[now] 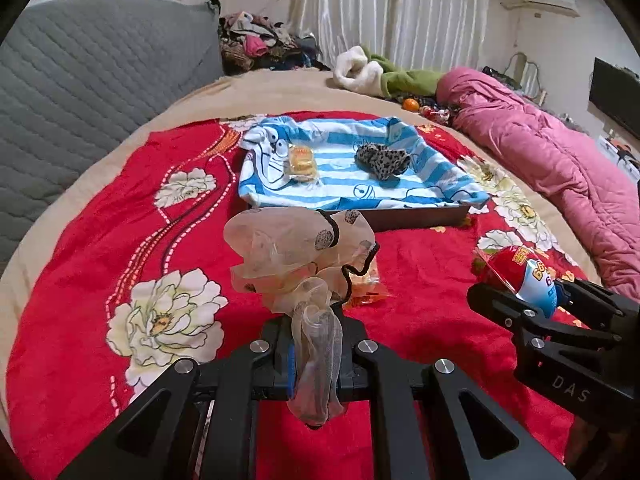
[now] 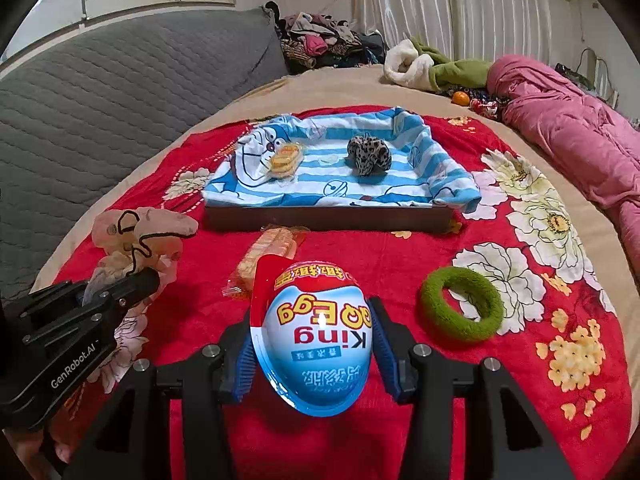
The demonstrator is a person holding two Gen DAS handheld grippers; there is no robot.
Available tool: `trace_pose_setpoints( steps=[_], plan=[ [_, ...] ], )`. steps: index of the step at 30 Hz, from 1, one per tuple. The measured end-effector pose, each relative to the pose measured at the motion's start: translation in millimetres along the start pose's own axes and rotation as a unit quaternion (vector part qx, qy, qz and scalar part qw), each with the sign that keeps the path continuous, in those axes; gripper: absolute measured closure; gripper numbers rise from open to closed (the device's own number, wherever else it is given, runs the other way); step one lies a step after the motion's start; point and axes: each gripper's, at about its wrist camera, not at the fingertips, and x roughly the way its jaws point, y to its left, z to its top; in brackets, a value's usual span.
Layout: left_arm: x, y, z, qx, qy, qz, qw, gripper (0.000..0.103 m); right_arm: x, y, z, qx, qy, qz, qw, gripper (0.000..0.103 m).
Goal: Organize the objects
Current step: 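Lift and carry the scrunchie and the King Egg over the striped cloth in the tray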
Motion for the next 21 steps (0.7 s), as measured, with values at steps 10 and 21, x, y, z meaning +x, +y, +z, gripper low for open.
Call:
trace_pose_setpoints(
  steps=[10,21],
  plan=[
    [-27,-8,-2,0.005,-0.016,0.006,0.9998,0.091,-35,5,0,-0.005,-0.029,-0.001,1.000,0.053],
    [-56,-12,8,0.016,-0.041,0.013,0.9990,0.091,-73,8,7,-0.011,-0.068,-0.001,0.998,0.053]
  ],
)
